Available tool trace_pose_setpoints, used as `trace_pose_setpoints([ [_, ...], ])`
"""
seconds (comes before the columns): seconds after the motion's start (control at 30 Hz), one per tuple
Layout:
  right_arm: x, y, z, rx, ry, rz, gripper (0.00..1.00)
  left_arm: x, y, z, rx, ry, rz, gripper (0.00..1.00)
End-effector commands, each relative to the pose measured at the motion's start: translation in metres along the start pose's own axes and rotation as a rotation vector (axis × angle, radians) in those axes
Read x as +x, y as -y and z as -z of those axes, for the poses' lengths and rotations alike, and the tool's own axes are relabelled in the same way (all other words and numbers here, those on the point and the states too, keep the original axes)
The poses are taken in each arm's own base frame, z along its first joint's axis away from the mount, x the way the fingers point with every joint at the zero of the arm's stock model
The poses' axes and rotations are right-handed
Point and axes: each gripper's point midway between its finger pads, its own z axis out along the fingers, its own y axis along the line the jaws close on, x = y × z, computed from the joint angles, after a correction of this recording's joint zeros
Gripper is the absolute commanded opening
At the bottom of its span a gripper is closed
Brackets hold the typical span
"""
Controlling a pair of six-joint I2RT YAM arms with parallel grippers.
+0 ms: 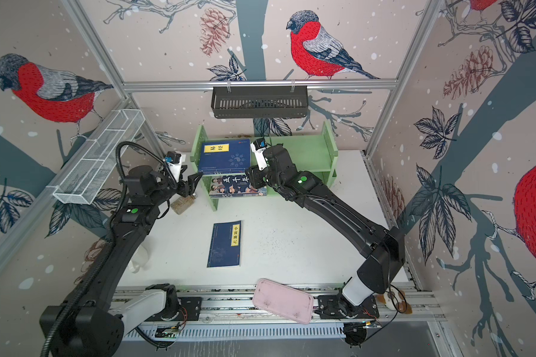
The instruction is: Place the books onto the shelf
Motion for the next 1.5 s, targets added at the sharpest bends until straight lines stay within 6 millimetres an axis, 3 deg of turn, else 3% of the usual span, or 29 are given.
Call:
trace_pose_setpoints([
  [0.0,-0.001,0.005,-0.001,0.037,-0.006,0.018,0.48,-0.012,0.002,0.002,0.012,0.042,-0.024,0.68],
  [0.37,0.009,0.005,-0.009,0.036,-0.043,0.017,0.48,-0.014,0.002,0.002,0.014,0.046,-0.024,0.69],
  [0.87,0.005,0.014,-0.016,0.071,-0.058,0.008,0.47,-0.012,0.002,0.001,0.012,0.043,-0.024,0.69],
  [1.47,0.002,0.008,-0.014,0.037,-0.056,0.002,0.47,-0.014,-0.004,0.001,-0.019,0.045,-0.015,0.67],
])
